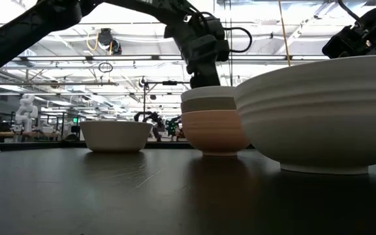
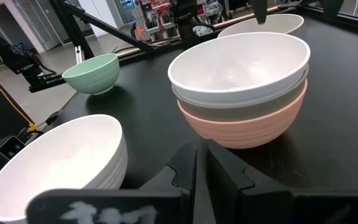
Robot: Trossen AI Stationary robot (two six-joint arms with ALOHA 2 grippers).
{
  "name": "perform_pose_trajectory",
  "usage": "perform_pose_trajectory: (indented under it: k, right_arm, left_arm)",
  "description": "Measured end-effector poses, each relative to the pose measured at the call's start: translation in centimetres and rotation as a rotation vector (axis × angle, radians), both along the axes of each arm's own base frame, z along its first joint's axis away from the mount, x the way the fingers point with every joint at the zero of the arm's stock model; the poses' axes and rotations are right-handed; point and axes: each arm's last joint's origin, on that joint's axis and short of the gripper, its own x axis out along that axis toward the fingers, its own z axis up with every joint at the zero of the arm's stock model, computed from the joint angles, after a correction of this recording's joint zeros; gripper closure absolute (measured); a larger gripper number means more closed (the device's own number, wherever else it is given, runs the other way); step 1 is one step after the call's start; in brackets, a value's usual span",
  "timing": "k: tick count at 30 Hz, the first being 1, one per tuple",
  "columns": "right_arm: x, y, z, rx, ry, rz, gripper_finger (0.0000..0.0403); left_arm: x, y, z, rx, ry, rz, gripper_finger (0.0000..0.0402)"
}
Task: Nest bowls inside each other
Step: Stack the bottom white bowl on top of the white bowl
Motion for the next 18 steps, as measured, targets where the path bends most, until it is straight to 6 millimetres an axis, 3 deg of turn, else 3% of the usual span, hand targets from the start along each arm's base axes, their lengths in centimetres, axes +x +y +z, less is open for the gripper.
perform_pose_trajectory:
  k: [4,14,18]
  right_arm:
    - [0.0,0.0,0.0,0.002,0.001,0.000,0.0377]
    - [0.0,0.2,-0.1,0.020,0.009,0.015,0.0377]
    - [0.0,0.5,-0.1,0.021,0.009,0.034,0.0377]
  left_arm:
    - [-1.2,-0.2,1.8,0.043,0.009,0.002,0.0071]
    - [-8.4,-3.2,12.6,0.114,-0.224,-0.016,0.0071]
    - [-11.9,-4.3,13.6,0.161,-0.307,0.042,0.0071]
